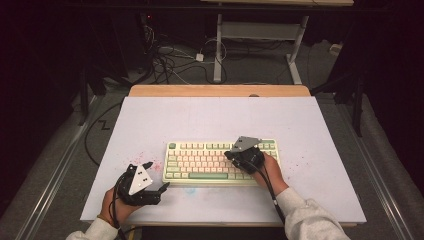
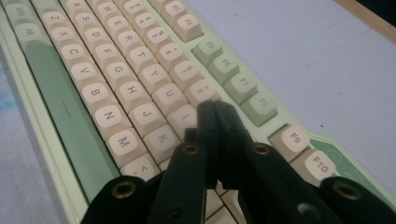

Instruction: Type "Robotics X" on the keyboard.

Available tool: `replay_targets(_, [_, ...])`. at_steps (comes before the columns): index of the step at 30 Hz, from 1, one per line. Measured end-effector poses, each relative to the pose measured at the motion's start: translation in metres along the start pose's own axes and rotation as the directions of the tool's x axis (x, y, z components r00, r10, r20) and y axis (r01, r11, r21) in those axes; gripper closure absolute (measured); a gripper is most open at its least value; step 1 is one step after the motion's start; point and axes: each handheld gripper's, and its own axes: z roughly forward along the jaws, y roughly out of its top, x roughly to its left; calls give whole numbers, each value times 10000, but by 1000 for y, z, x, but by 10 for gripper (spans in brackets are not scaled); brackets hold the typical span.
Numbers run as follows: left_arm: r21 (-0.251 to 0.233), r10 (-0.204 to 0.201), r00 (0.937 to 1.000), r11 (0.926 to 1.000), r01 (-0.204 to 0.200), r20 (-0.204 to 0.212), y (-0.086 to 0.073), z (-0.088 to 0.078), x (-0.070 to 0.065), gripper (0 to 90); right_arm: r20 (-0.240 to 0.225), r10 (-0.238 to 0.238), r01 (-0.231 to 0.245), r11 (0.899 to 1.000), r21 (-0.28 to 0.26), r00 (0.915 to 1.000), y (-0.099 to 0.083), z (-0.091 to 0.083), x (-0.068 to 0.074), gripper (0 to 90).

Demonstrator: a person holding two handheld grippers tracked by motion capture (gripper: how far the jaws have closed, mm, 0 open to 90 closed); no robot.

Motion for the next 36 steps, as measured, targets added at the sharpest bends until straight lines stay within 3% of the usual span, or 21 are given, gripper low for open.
replay_targets(2, [0, 27, 10000, 10000, -27, -17, 0, -1, -1, 161, 88, -188, 185, 9994, 309, 9998, 2, 4, 4, 900])
replay_targets(15, [200, 63, 10000, 9998, -62, -67, -1, -1, -1, 161, 188, -457, 441, 9962, 757, 9988, 3, 8, 7, 900])
replay_targets(19, [235, 143, 9999, 9996, -141, -59, 0, -1, -1, 161, 197, -534, 529, 9982, 275, 9984, 4, 0, 7, 900])
replay_targets(23, [302, 136, 9999, 9995, -133, -100, 0, 0, -1, 161, 249, -285, 286, 9996, -66, 9993, 3, -8, 6, 875])
replay_targets(36, [295, 87, 9999, 9995, -84, -87, -1, 0, 0, 161, 265, -145, 171, 9947, -1016, 9995, 4, -31, 4, 777])
